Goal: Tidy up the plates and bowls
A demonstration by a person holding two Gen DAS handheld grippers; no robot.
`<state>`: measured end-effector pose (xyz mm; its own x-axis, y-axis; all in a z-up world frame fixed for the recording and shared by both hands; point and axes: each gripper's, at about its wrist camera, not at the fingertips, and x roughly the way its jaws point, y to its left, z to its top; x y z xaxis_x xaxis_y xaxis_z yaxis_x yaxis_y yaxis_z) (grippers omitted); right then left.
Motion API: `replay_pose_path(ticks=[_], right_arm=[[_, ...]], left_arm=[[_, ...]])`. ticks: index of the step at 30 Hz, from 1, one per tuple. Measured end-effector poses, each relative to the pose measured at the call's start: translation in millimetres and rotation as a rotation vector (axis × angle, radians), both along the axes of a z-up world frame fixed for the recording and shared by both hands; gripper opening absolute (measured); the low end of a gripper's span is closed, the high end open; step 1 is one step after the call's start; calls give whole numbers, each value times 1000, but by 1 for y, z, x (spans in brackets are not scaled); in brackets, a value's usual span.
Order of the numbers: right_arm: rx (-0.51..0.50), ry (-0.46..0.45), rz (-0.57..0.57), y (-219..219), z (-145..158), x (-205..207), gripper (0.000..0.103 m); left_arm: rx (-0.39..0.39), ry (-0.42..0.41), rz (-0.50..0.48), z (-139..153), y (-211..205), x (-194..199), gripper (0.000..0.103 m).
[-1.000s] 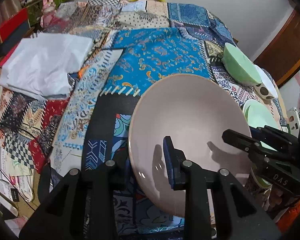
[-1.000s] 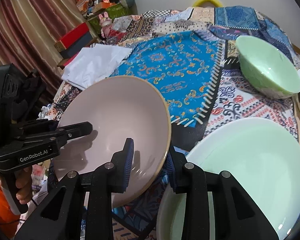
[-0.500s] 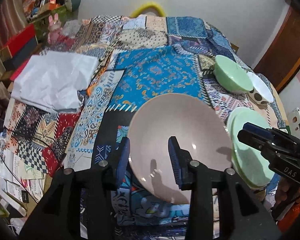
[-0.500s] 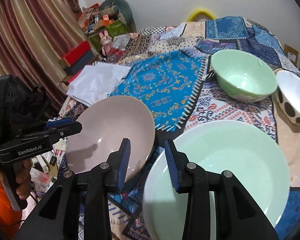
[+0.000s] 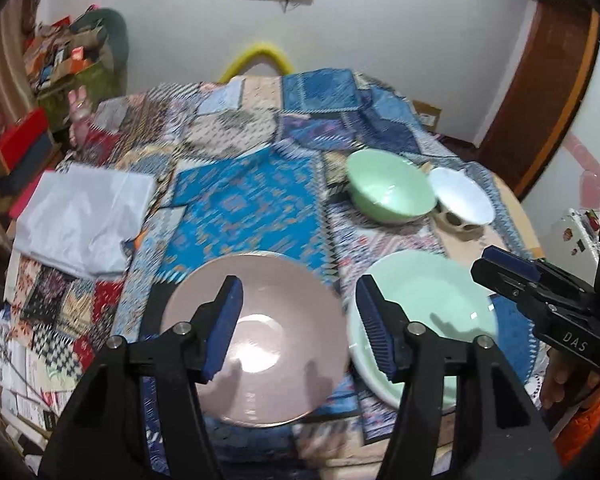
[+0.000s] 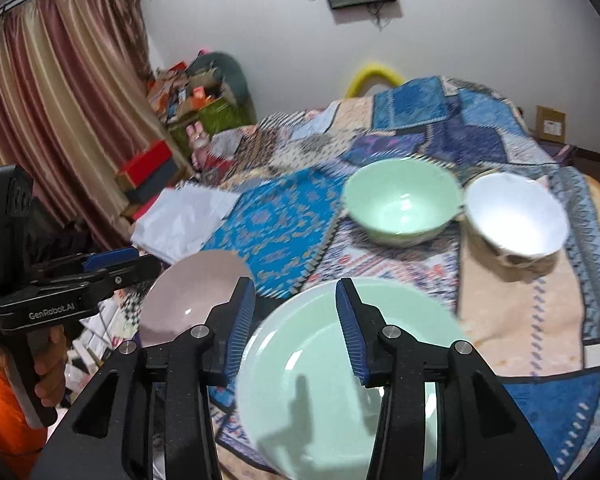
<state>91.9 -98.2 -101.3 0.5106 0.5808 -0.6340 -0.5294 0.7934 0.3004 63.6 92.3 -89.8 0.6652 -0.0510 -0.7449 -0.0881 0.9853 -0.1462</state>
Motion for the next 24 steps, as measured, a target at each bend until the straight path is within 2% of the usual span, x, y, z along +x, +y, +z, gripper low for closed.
replay_pose_path(ticks=[8, 13, 24], right_arm=[[1, -33, -97, -47, 10, 12, 39], [-2, -33, -129, -63, 8, 26, 39], [-16, 25, -141, -57, -22, 78, 39]], left_arm=[[-44, 4, -61, 10, -42, 41, 60], [-33, 15, -85, 7, -60, 67, 60], [-29, 98, -82, -30, -63, 142, 60]])
